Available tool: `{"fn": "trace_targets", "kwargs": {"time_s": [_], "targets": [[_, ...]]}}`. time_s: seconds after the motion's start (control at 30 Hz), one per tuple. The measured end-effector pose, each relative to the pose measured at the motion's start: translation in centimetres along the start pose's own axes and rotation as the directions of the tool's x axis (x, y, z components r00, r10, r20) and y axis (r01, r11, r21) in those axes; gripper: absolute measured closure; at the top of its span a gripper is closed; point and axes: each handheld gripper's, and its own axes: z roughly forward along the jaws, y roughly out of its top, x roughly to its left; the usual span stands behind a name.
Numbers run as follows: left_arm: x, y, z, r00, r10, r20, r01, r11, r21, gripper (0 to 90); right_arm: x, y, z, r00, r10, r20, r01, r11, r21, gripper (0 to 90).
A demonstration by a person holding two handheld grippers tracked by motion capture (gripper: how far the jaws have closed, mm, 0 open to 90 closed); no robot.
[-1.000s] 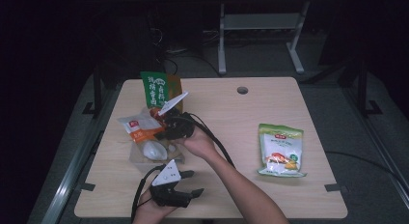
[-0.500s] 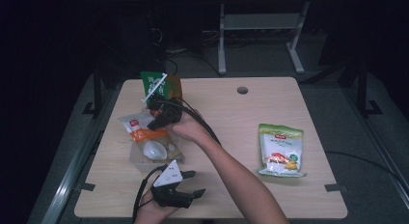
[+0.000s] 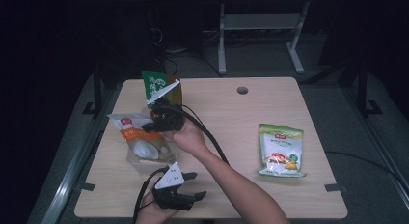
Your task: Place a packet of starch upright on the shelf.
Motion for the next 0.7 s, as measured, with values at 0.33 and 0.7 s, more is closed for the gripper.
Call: {"fn": "trace_targets", "kwargs": {"time_s": [0.33,0.7], "targets": [[-0.1,-0.1,0.0,1.0,0.003,0.003,-0.003,1.0,0.004,32.4,-0.7,-1.8,-0.6,0.9992,-0.016,0.036,0.015,0.999,0.046,77.5],[-0.8,-0.1,0.4,0.9997,0.014,0.019,-0.014,0.9998,0.013,32.4,-1.3,-5.4,0.3,0.998,-0.059,-0.022,0.063,0.958,0.28,89.5]]}}
